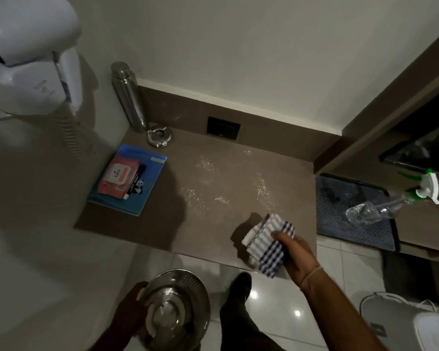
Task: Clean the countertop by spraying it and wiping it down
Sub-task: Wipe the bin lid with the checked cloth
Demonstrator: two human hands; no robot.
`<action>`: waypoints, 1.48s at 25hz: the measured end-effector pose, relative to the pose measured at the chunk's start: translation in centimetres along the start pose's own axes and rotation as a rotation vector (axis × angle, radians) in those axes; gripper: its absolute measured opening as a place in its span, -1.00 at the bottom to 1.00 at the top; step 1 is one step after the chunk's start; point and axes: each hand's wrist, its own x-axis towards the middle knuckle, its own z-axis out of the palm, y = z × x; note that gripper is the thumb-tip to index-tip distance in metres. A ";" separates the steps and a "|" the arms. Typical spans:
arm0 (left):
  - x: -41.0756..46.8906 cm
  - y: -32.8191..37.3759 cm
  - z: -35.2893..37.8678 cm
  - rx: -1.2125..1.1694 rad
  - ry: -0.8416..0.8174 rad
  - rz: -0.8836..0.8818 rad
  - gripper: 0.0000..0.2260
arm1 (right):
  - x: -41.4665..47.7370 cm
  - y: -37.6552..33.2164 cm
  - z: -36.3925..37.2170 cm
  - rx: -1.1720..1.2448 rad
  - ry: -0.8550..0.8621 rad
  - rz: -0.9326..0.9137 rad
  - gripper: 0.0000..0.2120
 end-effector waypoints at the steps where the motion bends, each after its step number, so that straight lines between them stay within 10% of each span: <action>1: 0.6 -0.5 0.6 0.003 0.004 -0.042 -0.53 | 1.5 -1.1 -0.3 -0.037 0.081 -0.080 -0.76; 6: 2.7 -0.9 4.7 -0.133 0.015 -0.167 -0.54 | 11.3 -6.9 -3.6 -0.653 0.456 -0.589 -0.84; 8: 3.4 -0.6 6.4 -0.240 -0.018 -0.206 -0.54 | 15.5 -6.8 -5.1 -1.156 0.374 -0.674 -0.67; 14: 3.5 1.8 11.3 -0.386 0.061 -0.331 -0.47 | 20.7 -3.4 -7.1 -1.614 0.058 -0.896 -0.42; 30: 3.5 10.0 14.0 -0.447 -0.122 -0.237 -0.46 | 8.7 10.4 2.7 -1.353 -0.317 -0.731 -0.30; 34: 3.5 10.5 13.3 -0.468 -0.163 -0.077 -0.69 | 9.8 3.7 1.2 -0.793 -0.077 -0.638 -0.39; 37: 3.2 10.3 13.5 -0.415 -0.149 -0.046 -0.58 | 13.9 -3.8 -2.1 -0.829 0.100 -0.820 -0.37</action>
